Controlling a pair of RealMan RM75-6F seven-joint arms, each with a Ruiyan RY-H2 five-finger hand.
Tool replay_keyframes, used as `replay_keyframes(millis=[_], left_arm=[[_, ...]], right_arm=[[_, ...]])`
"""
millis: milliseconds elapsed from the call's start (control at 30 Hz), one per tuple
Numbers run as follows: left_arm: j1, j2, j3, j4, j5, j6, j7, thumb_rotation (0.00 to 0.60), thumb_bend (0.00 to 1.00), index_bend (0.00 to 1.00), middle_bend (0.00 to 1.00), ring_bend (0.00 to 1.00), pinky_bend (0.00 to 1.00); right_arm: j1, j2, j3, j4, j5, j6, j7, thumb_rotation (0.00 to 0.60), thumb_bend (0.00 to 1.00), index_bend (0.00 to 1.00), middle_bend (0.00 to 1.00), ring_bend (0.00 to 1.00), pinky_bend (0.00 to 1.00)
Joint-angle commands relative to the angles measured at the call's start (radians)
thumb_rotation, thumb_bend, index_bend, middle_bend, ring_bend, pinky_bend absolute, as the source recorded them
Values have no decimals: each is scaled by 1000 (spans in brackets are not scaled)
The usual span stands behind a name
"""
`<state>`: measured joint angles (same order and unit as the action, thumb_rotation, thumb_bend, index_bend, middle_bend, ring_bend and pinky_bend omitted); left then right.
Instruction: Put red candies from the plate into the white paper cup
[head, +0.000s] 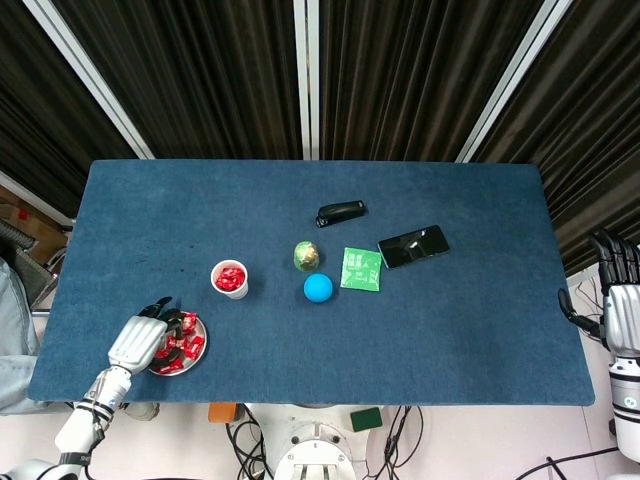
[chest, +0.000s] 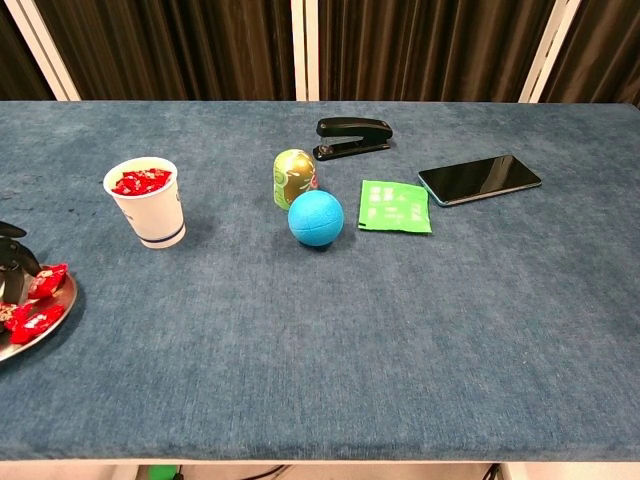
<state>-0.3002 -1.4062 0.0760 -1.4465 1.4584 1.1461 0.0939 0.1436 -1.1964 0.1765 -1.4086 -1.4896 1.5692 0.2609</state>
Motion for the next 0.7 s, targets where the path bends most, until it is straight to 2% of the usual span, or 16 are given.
replay_keyframes(millis=[33,467,700], left_arm=[[3,-1,-2,0,11,13,-6,600,318,568,251,67,225],[16,61,-26,-72,67,112,-9,600,331,564,261,68,228],[1,138,-90,-144,75,173,-14,600,331,553,261,68,228]], right_arm=[[0,0,0,0,-1,0,0,600,352,0,0,0,0],[0,0,-1,0,-1,1,2,600,351,0,0,0,0],[-6,7,3,-5,-5,18,4,600,352,0,0,0,0]])
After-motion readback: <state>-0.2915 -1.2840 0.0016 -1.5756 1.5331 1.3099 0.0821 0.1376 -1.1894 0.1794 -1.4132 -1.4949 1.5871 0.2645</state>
